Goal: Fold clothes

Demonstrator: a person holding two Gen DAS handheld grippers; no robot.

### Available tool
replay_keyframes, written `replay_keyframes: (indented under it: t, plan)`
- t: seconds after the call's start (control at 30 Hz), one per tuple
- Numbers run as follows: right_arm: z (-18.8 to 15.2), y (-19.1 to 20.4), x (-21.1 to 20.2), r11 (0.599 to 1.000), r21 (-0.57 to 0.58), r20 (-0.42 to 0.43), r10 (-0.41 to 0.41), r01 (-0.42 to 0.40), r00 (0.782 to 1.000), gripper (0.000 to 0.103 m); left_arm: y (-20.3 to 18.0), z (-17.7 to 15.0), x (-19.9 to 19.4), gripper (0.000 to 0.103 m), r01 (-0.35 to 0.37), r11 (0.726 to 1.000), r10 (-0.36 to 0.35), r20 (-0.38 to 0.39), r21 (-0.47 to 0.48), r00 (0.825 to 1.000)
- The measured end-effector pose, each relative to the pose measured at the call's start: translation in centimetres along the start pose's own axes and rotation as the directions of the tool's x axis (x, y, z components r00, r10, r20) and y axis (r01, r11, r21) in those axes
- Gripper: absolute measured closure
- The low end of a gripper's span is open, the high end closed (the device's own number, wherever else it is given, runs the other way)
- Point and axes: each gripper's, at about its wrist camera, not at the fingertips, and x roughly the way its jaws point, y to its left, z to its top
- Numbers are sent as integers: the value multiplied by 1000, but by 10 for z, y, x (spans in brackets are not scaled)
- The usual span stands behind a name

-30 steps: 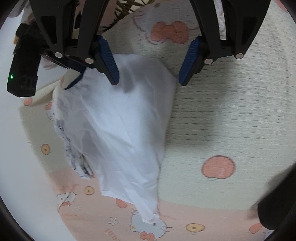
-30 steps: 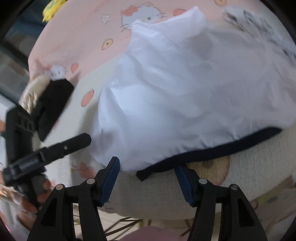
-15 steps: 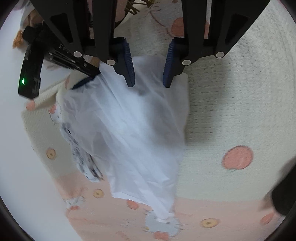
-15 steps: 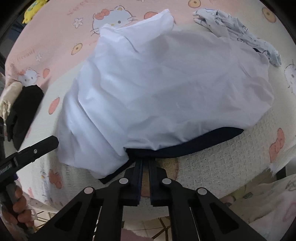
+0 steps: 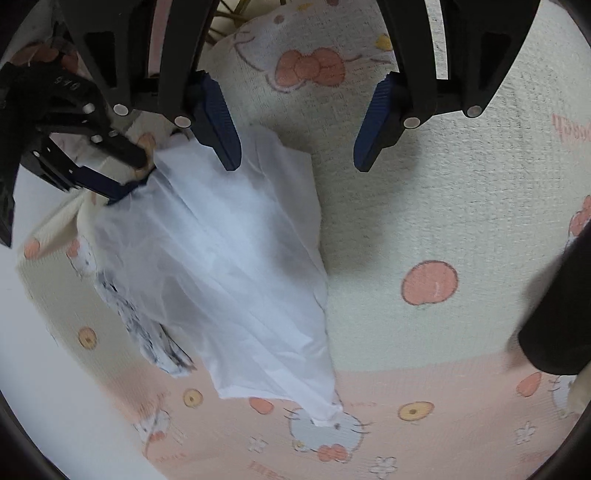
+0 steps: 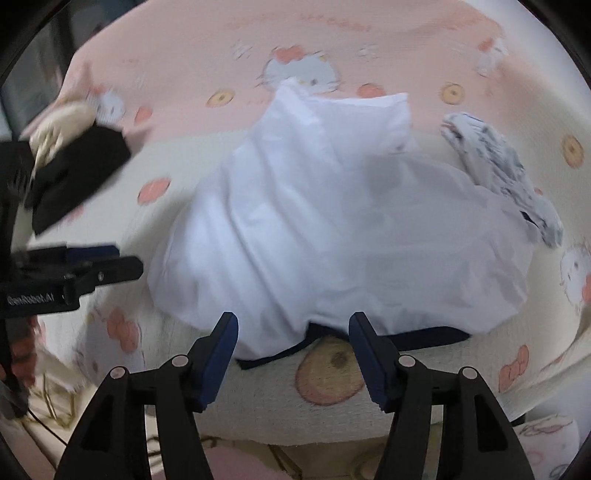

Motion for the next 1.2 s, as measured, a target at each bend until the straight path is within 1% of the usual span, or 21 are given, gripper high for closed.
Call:
replay_keyframes:
  t: [0.13, 0.3, 0.43, 0.6, 0.63, 0.7, 0.87, 0.9, 1.0, 1.03, 1.07, 1.1, 1.13, 1.17, 1.2]
  plan:
    - [-5, 17, 0, 997, -80, -23, 10, -12, 1000, 41, -5, -4, 2, 42, -14, 997, 15, -22, 70, 1000]
    - [4, 42, 8, 976, -219, -13, 17, -20, 1000, 41, -1, -10, -1, 42, -38, 992, 41, -18, 123, 999]
    - [-2, 66, 20, 931, -365, -9, -4, 1, 1000, 41, 5, -12, -4, 42, -50, 986, 51, -6, 160, 999]
    - [-7, 85, 42, 862, -499, -3, -108, 92, 994, 41, 15, -14, -1, 42, -37, 983, 42, -21, 179, 999]
    - [-8, 89, 44, 847, -520, 11, -119, 107, 993, 41, 16, -15, -1, 42, -39, 982, 44, -26, 185, 999]
    - [-7, 93, 45, 826, -547, 50, -127, 134, 991, 41, 17, -18, 2, 42, -53, 977, 61, -31, 206, 998]
    - [-1, 97, 52, 793, -573, 131, -160, 206, 978, 35, 17, -25, 9, 42, -62, 964, 75, -39, 260, 996]
    - [1, 97, 56, 790, -570, 149, -171, 226, 974, 35, 16, -26, 10, 42, -65, 961, 77, -35, 270, 996]
    - [7, 94, 61, 812, -534, 167, -174, 237, 971, 35, 13, -28, 11, 42, -74, 952, 84, -21, 298, 996]
    - [9, 93, 63, 820, -520, 170, -173, 238, 970, 38, 12, -28, 12, 42, -76, 949, 86, -19, 306, 996]
    - [12, 88, 62, 846, -492, 151, -149, 205, 977, 54, 11, -28, 13, 42, -78, 946, 88, -16, 314, 996]
    - [15, 84, 61, 870, -462, 132, -123, 171, 984, 75, 10, -28, 13, 42, -79, 945, 87, -12, 317, 996]
    - [18, 79, 61, 892, -431, 114, -97, 138, 989, 82, 9, -27, 13, 42, -76, 946, 83, -8, 316, 997]
    - [21, 75, 60, 911, -398, 97, -71, 104, 993, 87, 8, -26, 13, 42, -72, 947, 77, -3, 314, 997]
    - [24, 70, 60, 929, -364, 81, -43, 70, 996, 90, 7, -26, 14, 42, -68, 948, 72, -1, 312, 997]
